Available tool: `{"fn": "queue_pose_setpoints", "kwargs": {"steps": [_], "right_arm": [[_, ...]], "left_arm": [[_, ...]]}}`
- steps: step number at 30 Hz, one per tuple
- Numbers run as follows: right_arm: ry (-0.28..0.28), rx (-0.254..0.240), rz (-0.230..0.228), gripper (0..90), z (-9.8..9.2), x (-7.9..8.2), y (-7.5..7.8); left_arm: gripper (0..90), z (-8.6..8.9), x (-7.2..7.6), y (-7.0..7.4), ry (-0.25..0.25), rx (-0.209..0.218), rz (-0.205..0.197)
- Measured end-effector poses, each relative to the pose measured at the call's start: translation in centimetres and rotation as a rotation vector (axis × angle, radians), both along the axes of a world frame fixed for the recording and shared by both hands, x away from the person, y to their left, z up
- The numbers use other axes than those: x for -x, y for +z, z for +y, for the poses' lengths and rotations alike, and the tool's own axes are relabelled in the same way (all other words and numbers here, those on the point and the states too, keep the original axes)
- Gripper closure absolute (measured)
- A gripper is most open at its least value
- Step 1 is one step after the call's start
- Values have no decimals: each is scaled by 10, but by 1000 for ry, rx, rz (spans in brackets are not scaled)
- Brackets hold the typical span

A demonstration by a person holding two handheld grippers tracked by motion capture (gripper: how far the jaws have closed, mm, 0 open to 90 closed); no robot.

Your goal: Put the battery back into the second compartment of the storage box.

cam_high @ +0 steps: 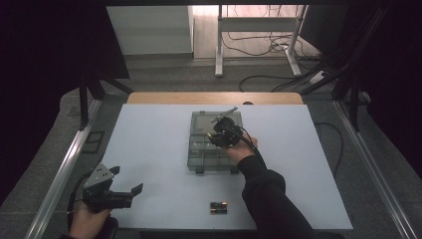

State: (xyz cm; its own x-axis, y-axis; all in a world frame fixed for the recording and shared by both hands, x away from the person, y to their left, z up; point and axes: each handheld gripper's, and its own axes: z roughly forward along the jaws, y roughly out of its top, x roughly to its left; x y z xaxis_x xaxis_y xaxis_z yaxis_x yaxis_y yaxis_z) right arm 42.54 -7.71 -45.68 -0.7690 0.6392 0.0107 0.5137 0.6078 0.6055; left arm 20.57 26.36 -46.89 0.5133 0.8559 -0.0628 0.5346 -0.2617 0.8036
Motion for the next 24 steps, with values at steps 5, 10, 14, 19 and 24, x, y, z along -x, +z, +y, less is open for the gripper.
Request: {"fn": "queue_pose_setpoints", "kwargs": {"steps": [5, 10, 14, 19, 24], "right_arm": [[-12, 12, 6, 765, 6, -6, -7], [-19, 25, 10, 765, 9, -11, -11], [-31, 40, 12, 764, 12, -14, -15], [-61, 8, 41, 669, 10, -18, -17], [-34, 31, 10, 520, 6, -11, -8]], "left_arm": [[14, 0, 0, 0, -1, -2, 0], [15, 0, 0, 0, -2, -3, 0], [16, -1, 0, 0, -3, -3, 0], [18, -1, 0, 0, -6, -4, -1], [18, -1, 0, 0, -6, -4, -1]]}}
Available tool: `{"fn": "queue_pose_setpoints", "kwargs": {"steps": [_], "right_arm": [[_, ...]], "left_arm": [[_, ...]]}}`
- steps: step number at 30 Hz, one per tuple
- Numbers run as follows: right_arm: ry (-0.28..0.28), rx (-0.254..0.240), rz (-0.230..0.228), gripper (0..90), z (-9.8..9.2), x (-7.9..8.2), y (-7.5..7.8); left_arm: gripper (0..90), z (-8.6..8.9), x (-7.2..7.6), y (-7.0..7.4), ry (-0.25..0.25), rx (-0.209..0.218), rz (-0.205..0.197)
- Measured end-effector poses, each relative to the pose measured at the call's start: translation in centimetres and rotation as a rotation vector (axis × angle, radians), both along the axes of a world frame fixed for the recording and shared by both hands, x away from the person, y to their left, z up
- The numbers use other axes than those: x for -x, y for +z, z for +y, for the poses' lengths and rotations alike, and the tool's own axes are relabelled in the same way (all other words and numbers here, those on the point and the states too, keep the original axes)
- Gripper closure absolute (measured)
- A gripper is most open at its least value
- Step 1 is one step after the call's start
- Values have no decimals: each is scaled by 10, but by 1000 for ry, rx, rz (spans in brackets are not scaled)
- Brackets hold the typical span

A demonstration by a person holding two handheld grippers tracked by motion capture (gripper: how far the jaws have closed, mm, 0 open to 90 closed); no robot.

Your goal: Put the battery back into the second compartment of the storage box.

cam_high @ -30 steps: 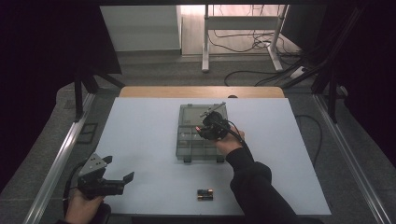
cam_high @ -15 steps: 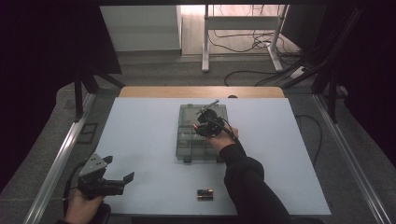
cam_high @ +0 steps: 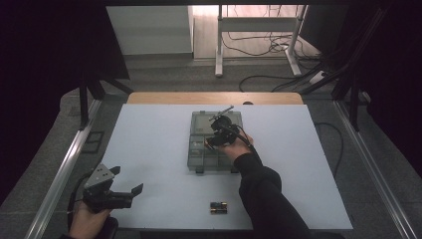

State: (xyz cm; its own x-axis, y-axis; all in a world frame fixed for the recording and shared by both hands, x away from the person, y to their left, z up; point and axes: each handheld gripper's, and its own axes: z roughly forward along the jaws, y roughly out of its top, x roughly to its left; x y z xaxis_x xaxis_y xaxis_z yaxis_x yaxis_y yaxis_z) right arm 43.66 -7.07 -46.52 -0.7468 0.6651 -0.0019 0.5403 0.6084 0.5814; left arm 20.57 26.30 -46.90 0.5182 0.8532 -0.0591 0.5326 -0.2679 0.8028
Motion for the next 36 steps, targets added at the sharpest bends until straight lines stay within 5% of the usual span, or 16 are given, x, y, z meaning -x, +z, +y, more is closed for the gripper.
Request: {"fn": "queue_pose_setpoints", "kwargs": {"steps": [9, 20, 26, 36], "right_arm": [[63, 3, -27, 280, -10, 21, 11], [127, -43, -46, 146, -24, 47, 18], [144, -14, -72, 16, -29, 61, 20], [167, -16, -101, 0, -41, 91, 27]], "left_arm": [[21, -1, 0, 0, -5, -9, 1], [21, -1, 0, 0, -2, -5, 2], [21, 0, 0, 0, -2, -3, 1], [21, 0, 0, 0, -1, 1, 1]]}}
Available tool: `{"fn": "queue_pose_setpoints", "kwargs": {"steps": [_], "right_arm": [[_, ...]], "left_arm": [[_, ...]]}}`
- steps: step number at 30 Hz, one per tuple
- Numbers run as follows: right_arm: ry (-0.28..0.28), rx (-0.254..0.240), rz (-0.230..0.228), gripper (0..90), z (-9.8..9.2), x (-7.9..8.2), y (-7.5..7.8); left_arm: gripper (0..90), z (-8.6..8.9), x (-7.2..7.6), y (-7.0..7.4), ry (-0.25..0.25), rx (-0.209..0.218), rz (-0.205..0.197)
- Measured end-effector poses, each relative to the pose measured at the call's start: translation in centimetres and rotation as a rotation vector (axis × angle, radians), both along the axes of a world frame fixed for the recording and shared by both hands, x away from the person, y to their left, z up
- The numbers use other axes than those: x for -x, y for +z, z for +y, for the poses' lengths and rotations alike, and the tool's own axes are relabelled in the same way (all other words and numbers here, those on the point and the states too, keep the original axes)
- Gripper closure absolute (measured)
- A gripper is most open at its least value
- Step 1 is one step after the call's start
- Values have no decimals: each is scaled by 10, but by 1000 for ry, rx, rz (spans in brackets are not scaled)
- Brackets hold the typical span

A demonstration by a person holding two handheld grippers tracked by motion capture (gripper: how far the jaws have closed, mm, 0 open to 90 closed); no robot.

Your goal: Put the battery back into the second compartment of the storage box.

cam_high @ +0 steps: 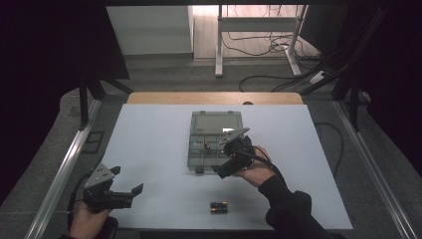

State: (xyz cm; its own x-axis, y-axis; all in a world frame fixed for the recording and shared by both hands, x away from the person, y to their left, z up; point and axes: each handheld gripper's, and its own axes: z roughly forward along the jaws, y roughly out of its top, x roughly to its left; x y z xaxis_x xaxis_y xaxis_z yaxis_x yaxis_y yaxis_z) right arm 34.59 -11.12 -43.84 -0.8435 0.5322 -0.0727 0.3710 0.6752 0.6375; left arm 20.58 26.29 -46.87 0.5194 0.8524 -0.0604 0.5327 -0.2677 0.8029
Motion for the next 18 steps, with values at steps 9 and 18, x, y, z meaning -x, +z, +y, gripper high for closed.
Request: {"fn": "queue_pose_setpoints", "kwargs": {"steps": [9, 18], "right_arm": [[5, -38, 8, 0, -11, 17, 3], [11, -30, 53, 0, -15, 31, -4]], "left_arm": [[21, 0, 0, 0, 0, -1, 0], [21, 0, 0, 0, -1, -3, -1]]}}
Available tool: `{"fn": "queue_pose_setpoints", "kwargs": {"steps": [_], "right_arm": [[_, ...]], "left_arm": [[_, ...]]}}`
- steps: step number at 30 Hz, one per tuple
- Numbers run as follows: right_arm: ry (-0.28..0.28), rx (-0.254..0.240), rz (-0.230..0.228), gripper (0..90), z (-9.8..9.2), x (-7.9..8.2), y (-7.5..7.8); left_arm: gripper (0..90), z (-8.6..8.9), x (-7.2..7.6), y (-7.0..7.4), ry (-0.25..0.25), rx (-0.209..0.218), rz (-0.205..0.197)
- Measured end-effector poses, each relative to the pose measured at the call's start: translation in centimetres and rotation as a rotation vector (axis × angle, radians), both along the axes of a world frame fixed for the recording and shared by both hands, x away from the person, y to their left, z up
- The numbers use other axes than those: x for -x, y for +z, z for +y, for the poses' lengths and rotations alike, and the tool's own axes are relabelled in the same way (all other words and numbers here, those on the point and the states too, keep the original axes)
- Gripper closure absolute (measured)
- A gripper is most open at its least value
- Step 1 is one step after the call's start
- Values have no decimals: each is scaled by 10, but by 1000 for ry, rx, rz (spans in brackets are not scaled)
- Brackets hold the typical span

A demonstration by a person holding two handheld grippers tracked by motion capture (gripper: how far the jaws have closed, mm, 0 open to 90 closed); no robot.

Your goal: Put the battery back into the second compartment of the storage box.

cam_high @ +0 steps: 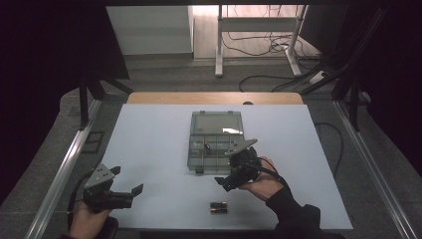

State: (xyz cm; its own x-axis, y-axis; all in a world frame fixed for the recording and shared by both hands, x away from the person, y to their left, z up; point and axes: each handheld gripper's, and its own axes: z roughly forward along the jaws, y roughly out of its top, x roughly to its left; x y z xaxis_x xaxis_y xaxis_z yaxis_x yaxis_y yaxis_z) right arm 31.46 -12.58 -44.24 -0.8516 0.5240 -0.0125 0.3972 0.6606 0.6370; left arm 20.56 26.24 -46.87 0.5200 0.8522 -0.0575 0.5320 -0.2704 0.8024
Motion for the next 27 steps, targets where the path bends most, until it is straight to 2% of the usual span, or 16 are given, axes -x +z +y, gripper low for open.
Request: {"fn": "queue_pose_setpoints", "kwargs": {"steps": [6, 11, 14, 22, 27], "right_arm": [[5, 35, 45, 0, 1, 10, -6], [29, 69, 53, 7, 3, 18, -11], [34, 94, 41, 54, 4, 23, -14], [51, 119, 60, 161, 4, 31, -23], [70, 136, 66, 314, 6, 37, -28]], "left_arm": [[21, 0, 0, 0, 0, 0, 0], [21, 0, 0, 0, -1, -1, 0], [21, 0, 0, 0, -1, -1, 0], [21, 0, 0, 0, -1, 0, 0], [21, 0, 0, 0, -2, -1, 0]]}}
